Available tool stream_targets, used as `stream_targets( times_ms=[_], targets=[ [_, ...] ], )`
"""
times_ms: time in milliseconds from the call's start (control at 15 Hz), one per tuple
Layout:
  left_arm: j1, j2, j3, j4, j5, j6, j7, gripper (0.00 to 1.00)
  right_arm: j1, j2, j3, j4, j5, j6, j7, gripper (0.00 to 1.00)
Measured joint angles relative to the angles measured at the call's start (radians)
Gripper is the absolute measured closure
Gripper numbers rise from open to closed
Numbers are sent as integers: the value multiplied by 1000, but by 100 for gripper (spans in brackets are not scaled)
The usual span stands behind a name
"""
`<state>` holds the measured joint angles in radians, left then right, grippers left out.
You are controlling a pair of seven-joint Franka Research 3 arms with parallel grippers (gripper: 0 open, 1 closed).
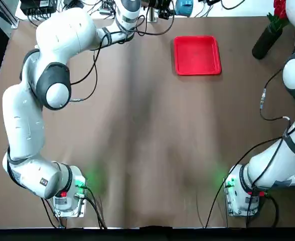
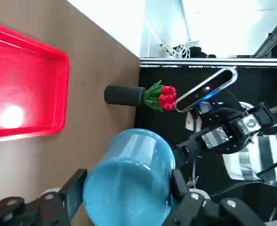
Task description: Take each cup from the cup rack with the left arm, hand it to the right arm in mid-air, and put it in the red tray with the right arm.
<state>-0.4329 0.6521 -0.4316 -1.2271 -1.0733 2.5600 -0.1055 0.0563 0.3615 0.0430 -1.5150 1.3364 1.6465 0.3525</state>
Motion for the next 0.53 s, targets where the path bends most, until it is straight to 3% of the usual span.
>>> stream_targets(
  times_ms=[467, 533],
  targets=[
    [0, 0, -1, 9, -3, 0, -8, 23, 26, 46, 0, 27, 17, 50, -5, 12],
    [0, 0, -1, 9, -3, 0, -9, 23, 36, 46, 0, 29, 19, 62, -5, 19]
  ],
)
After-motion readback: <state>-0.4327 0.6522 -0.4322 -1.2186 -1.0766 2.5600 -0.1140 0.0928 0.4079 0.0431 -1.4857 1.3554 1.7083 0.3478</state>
